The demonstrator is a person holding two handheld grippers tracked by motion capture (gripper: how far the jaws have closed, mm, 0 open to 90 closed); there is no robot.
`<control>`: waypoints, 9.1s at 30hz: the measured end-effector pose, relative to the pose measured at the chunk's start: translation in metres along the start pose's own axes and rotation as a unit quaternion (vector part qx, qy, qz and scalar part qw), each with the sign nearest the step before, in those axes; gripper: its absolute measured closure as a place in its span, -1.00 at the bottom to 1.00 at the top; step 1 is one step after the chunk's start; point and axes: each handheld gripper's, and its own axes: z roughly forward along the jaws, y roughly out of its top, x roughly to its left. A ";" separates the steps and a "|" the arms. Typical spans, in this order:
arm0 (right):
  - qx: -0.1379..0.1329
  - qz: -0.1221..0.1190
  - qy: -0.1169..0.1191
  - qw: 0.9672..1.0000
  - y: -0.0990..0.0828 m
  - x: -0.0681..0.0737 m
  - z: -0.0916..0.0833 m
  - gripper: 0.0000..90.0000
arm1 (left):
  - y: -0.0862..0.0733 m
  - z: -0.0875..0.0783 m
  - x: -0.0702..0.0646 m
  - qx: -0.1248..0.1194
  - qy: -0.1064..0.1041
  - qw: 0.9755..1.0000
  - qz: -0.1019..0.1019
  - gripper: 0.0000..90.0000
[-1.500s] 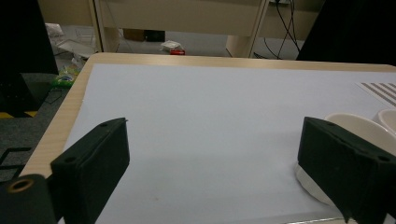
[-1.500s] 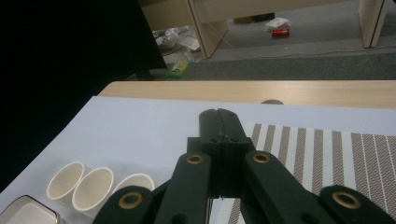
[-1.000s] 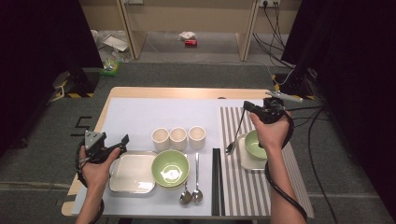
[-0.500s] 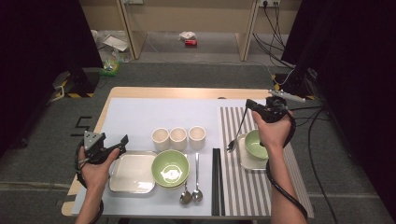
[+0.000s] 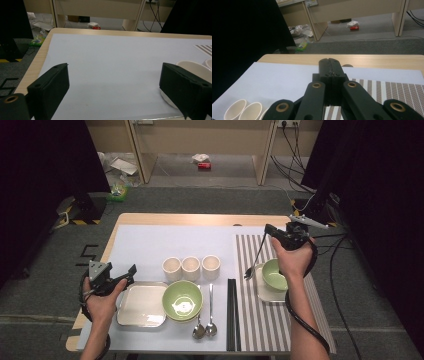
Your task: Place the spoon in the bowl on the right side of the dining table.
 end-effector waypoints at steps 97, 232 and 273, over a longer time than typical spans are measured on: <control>-0.084 0.014 -0.054 0.995 0.018 -0.041 -0.029 1.00 | 0.000 -0.001 0.000 -0.004 0.005 1.000 -0.001 -0.82; 0.023 0.042 -0.134 0.990 -0.058 -0.127 -0.044 0.72 | -0.005 0.003 0.000 0.003 0.009 1.000 -0.008 -0.82; 0.040 0.029 -0.128 0.991 -0.066 -0.132 -0.070 0.95 | -0.003 0.002 -0.001 0.003 0.009 1.000 -0.006 -0.81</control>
